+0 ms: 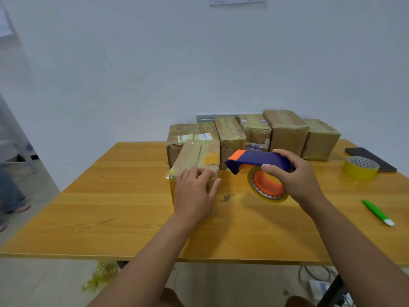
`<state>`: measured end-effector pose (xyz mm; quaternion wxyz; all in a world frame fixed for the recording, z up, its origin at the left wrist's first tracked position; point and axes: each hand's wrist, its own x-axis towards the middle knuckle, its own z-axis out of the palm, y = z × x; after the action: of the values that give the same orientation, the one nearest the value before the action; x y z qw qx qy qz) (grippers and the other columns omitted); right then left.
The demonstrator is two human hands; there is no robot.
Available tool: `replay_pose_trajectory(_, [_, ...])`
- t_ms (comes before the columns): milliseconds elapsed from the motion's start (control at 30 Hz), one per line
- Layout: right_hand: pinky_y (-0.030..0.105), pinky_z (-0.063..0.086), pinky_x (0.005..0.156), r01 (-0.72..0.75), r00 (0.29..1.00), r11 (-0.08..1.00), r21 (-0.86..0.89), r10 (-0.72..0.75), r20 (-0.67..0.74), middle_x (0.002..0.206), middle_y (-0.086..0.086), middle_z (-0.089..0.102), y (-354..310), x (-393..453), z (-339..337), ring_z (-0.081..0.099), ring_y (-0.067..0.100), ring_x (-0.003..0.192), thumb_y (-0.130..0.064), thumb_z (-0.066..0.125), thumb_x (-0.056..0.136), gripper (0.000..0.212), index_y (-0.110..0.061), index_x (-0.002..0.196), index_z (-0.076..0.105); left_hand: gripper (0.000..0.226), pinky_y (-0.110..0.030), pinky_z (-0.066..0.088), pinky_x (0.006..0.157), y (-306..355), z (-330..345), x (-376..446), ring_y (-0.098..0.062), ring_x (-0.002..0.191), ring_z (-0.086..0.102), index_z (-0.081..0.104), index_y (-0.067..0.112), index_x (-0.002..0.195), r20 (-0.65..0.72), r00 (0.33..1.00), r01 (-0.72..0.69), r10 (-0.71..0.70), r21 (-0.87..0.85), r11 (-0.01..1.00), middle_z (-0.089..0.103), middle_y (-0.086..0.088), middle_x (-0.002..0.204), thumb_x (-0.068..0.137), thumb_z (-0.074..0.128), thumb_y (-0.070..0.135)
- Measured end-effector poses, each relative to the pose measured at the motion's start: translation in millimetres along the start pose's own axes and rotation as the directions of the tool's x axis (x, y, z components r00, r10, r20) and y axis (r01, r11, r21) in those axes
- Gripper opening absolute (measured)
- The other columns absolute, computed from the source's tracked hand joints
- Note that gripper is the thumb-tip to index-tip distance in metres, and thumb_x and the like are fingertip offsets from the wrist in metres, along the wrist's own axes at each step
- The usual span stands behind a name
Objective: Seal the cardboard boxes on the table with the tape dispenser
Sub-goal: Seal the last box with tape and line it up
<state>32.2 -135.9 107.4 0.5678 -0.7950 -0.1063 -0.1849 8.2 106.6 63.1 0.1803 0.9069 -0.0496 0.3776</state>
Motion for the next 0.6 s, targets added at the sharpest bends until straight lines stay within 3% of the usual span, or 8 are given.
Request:
replay_pose_trajectory(167, [0.014, 0.046, 0.071, 0.031, 0.999, 0.998, 0.053, -0.030, -0.023, 0.113, -0.005, 0.059, -6, -2, 13, 0.057, 0.004, 0.096, -0.032, 0.078, 0.080, 0.052, -0.024, 0.127, 0.058, 0.029, -0.030, 0.032, 0.092, -8, 5, -3, -0.020, 0.098, 0.057, 0.066, 0.026, 0.110, -0.026, 0.995, -0.093, 0.094, 0.063, 0.994, 0.065, 0.003, 0.105, 0.096, 0.053, 0.048])
replay_pose_trajectory(267, [0.012, 0.049, 0.068, 0.035, 0.999, 0.994, 0.108, -0.030, -0.042, 0.111, -0.007, 0.060, -10, 0, 18, 0.058, 0.001, 0.093, -0.031, 0.079, 0.079, 0.047, -0.028, 0.122, 0.060, 0.041, -0.036, 0.034, 0.098, -13, 6, -9, -0.023, 0.108, 0.052, 0.055, 0.026, 0.126, 0.043, 0.986, -0.164, 0.158, 0.177, 0.971, 0.058, -0.002, 0.118, 0.100, 0.039, 0.053])
replay_pose_trajectory(367, [0.009, 0.049, 0.068, 0.041, 0.998, 0.989, 0.140, -0.035, -0.051, 0.110, -0.010, 0.061, -13, 0, 24, 0.059, 0.001, 0.094, -0.031, 0.079, 0.080, 0.042, -0.031, 0.118, 0.060, 0.052, -0.040, 0.032, 0.099, -15, 9, -10, -0.026, 0.106, 0.048, 0.045, 0.022, 0.135, 0.080, 0.978, -0.209, 0.194, 0.261, 0.942, 0.052, -0.006, 0.119, 0.097, 0.040, 0.057])
replay_pose_trajectory(533, [0.011, 0.050, 0.069, 0.047, 0.997, 0.989, 0.141, -0.038, -0.062, 0.112, -0.014, 0.058, -18, 1, 33, 0.058, 0.004, 0.101, -0.033, 0.078, 0.080, 0.052, -0.021, 0.128, 0.060, 0.068, -0.043, 0.031, 0.101, -17, 9, -10, -0.028, 0.110, 0.046, 0.039, 0.016, 0.146, 0.111, 0.970, -0.242, 0.218, 0.310, 0.919, 0.049, -0.010, 0.123, 0.096, 0.037, 0.062])
replay_pose_trajectory(600, [0.009, 0.049, 0.068, 0.060, 0.996, 0.989, 0.136, -0.050, -0.075, 0.113, -0.008, 0.059, -22, 3, 34, 0.058, 0.005, 0.100, -0.033, 0.078, 0.081, 0.054, -0.019, 0.130, 0.059, 0.073, -0.040, 0.029, 0.104, -17, 4, -11, -0.026, 0.115, 0.045, 0.033, 0.016, 0.150, 0.143, 0.966, -0.246, 0.214, 0.272, 0.930, 0.048, -0.008, 0.128, 0.097, 0.029, 0.065])
